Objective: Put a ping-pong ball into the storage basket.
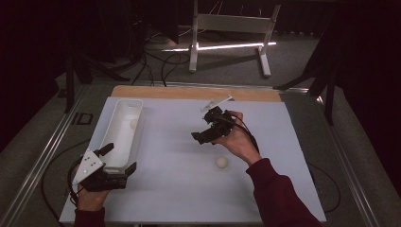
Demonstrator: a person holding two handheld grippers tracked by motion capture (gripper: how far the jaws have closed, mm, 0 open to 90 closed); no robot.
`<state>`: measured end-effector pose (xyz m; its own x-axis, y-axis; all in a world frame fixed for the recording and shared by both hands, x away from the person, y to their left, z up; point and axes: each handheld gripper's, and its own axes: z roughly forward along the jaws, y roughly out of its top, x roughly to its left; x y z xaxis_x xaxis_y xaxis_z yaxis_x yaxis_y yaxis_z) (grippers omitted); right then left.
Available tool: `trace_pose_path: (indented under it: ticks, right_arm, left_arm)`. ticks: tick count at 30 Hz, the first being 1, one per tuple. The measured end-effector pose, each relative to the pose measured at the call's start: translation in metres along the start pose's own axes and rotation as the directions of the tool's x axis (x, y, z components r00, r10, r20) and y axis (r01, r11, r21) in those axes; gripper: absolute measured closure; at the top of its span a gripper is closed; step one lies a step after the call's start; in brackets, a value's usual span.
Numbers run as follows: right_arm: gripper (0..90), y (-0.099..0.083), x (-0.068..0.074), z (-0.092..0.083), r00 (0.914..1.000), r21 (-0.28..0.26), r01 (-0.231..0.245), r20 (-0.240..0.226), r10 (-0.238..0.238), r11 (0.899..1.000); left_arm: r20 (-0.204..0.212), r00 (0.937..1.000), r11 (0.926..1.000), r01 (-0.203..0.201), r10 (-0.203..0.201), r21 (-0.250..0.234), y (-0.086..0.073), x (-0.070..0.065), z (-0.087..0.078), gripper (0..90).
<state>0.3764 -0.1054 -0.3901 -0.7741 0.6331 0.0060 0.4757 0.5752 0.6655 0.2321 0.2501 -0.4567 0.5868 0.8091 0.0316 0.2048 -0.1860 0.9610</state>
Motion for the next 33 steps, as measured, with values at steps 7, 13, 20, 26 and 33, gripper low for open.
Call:
trace_pose_path:
  ticks: [7, 13, 20, 26, 33]
  right_arm:
    - [8.6, -0.004, -0.001, 0.001, 1.0000, 0.007, 0.001, 0.000, -0.001, 1.000]
    - [8.6, -0.007, 0.000, 0.002, 1.0000, 0.013, 0.004, -0.005, -0.004, 1.000]
    - [8.6, -0.011, -0.001, 0.001, 1.0000, 0.018, -0.001, -0.007, 0.001, 1.000]
    - [8.6, -0.018, -0.002, 0.002, 1.0000, 0.028, -0.001, -0.009, 0.001, 1.000]
    - [8.6, -0.023, -0.004, 0.001, 1.0000, 0.031, -0.004, -0.007, 0.004, 1.000]
  left_arm:
    - [-0.001, 1.0000, 1.0000, 0.001, -0.001, 0.000, 0.000, 0.000, 0.000, 0.6]
    - [0.000, 1.0000, 1.0000, 0.001, -0.001, 0.000, 0.000, 0.000, 0.000, 0.7]
    - [0.001, 1.0000, 1.0000, 0.000, 0.000, 0.001, 0.000, 0.000, 0.000, 0.6]
    - [-0.001, 1.0000, 1.0000, 0.000, 0.000, 0.001, 0.000, 0.000, 0.000, 0.6]
    - [0.000, 1.0000, 1.0000, 0.000, 0.000, -0.002, 0.000, 0.000, -0.001, 0.6]
